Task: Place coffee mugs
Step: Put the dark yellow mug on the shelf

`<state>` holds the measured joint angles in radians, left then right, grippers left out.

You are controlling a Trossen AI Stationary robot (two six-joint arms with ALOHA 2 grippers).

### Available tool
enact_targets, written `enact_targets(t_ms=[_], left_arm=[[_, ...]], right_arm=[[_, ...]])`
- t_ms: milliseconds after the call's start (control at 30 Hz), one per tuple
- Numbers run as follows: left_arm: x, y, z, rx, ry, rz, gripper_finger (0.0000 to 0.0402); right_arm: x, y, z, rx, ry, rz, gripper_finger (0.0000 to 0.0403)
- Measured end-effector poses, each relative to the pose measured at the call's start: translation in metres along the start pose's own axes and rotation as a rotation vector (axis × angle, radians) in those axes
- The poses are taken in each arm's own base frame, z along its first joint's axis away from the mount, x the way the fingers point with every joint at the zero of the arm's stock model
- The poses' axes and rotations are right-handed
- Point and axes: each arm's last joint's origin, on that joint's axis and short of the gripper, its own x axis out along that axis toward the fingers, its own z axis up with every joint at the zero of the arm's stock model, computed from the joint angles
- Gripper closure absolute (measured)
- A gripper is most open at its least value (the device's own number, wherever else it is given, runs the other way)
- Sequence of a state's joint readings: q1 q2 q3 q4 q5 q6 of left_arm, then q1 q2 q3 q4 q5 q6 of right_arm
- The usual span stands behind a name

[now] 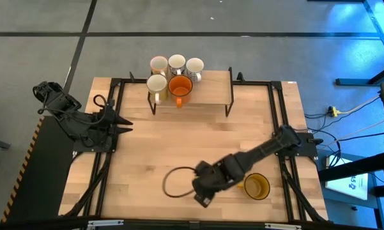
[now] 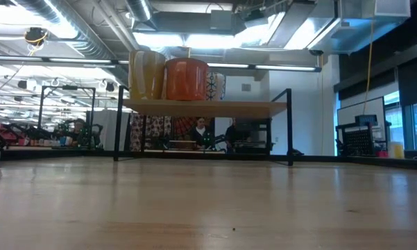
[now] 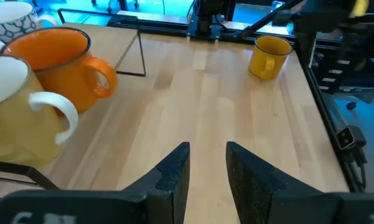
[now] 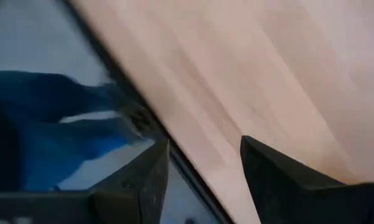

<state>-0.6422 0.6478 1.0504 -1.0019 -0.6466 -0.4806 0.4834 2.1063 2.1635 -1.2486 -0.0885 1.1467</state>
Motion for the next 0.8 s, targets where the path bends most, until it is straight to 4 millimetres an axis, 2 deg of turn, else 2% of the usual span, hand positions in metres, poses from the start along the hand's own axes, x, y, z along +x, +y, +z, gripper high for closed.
enact_targets(t_ms=[133,233,300,433,600,800], left_arm=[[0.0,0.001,0.0,0.028,-0.011,0.022,0.0303],[0.0,0.001,0.0,0.046,-0.013,0.027,0.0303],[0.0,0.001,0.0,0.046,-0.013,0.027,0.0303],[0.0,0.001,0.001,0.051,-0.018,0.036,0.0303],[0.0,0.001,0.001,0.073,-0.019,0.04,0.0303],[0.0,0.001,0.001,0.066,-0.019,0.038,0.0303]], right_arm=[[0.0,-0.007,-0.036,0.161,0.083,-0.2,0.0217],[-0.002,-0.011,-0.057,0.276,0.077,-0.324,0.0217],[-0.002,-0.01,-0.065,0.307,0.065,-0.323,0.0217],[-0.003,-0.019,-0.077,0.409,0.04,-0.373,0.0217],[-0.006,-0.047,-0.103,0.584,-0.02,-0.457,0.0217],[-0.005,-0.083,-0.13,0.83,-0.105,-0.414,0.0217]])
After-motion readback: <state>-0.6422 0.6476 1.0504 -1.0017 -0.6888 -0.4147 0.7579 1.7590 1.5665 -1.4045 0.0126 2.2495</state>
